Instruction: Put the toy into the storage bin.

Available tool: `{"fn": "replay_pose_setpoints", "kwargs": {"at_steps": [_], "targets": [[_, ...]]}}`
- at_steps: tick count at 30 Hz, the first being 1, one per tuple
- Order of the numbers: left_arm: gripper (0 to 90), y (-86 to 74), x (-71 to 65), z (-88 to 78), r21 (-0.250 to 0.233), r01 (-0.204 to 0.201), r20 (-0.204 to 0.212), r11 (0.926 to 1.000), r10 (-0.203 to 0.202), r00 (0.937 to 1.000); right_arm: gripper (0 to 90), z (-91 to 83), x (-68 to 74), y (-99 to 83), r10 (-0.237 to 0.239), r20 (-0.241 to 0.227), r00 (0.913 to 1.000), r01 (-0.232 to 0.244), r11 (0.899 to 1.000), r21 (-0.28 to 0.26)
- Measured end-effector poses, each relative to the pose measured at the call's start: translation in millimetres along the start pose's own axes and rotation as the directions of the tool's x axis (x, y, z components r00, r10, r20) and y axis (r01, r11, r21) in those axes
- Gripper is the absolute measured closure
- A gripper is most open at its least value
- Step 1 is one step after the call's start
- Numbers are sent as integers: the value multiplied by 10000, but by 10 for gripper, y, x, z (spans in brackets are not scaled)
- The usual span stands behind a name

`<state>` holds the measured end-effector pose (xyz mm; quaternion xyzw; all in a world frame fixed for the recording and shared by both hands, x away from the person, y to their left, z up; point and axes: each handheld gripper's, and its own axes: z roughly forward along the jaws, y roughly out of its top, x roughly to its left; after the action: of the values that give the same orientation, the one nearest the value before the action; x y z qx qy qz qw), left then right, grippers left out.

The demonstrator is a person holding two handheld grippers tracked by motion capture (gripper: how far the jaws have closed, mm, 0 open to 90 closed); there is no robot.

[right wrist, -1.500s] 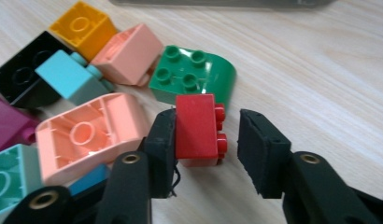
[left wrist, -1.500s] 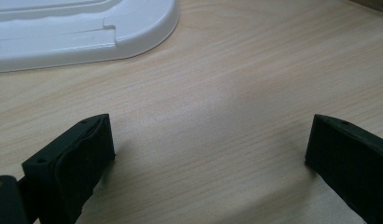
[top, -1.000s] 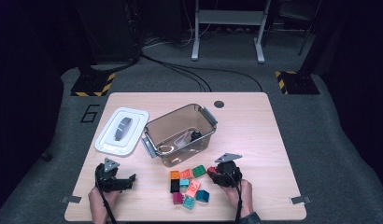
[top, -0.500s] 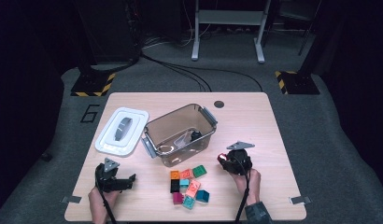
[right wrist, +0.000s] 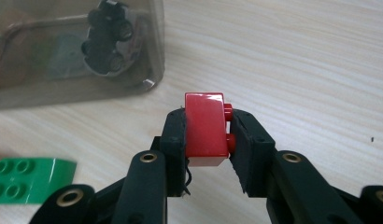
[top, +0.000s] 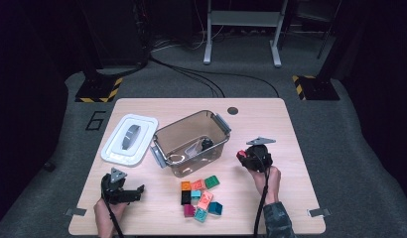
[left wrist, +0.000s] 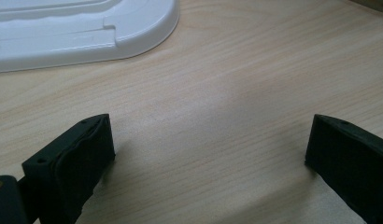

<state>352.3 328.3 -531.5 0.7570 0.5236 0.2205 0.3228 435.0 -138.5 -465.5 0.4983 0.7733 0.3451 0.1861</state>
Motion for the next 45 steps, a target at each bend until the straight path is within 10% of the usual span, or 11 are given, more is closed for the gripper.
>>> {"fn": "replay_pose_setpoints", "kwargs": {"at_steps": [29, 45], "targets": [[10, 0, 0, 0, 0, -2, 3, 10000, 2, 10000, 676, 60, -162, 728, -113, 750, 9971, 158, 9981, -596], [10, 0, 0, 0, 1, 3, 5, 10000, -3, 10000, 675, -116, 4, 1171, -829, 954, 9920, 947, 9875, -1264]]}}
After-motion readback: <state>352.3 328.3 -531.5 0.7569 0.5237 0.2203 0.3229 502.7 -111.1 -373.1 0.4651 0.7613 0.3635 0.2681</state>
